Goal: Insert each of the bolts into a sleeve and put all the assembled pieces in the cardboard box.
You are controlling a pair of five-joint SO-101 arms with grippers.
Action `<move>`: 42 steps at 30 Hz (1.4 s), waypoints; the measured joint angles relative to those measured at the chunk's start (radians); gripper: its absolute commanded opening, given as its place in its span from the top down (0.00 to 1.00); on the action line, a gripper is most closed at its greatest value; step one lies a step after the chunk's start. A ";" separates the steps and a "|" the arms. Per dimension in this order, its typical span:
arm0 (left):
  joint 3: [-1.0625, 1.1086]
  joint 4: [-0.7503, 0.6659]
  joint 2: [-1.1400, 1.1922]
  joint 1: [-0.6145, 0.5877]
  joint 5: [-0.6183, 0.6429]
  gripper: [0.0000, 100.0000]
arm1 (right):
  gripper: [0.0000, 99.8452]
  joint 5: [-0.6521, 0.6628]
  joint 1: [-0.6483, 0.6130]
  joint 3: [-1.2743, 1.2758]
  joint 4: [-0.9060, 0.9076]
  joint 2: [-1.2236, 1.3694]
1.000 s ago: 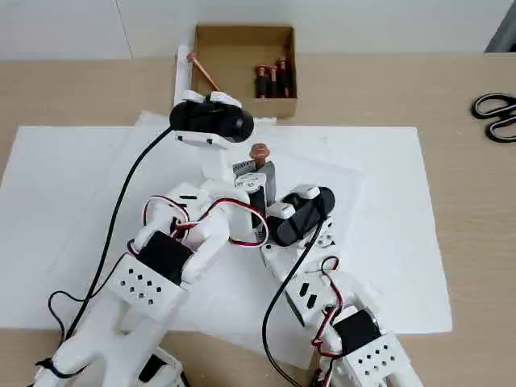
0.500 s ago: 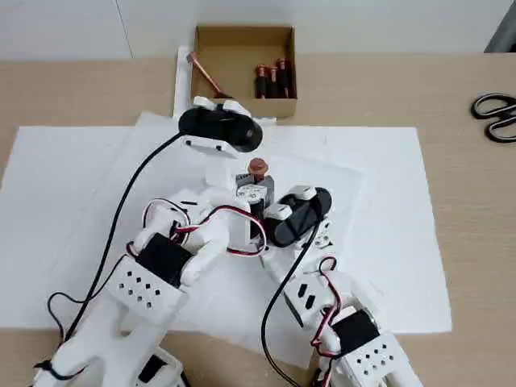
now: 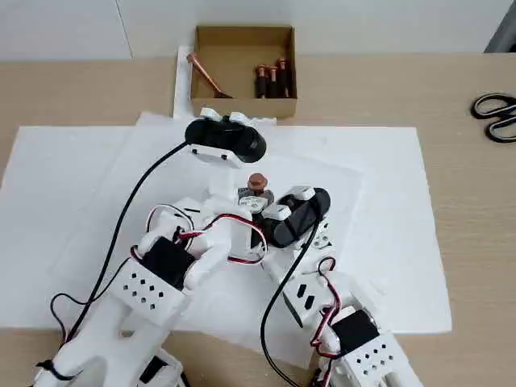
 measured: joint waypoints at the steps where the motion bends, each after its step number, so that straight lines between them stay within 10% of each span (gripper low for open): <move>1: 0.000 0.000 0.000 0.000 0.000 1.00 | 1.00 0.000 0.000 0.000 0.000 0.000; 29: -0.264 0.269 0.000 -0.029 -0.009 0.82 | 1.00 0.002 0.005 0.002 0.000 -0.002; 42: -0.434 0.588 0.000 -0.400 -0.006 0.82 | 1.00 0.002 0.126 -0.025 0.109 0.003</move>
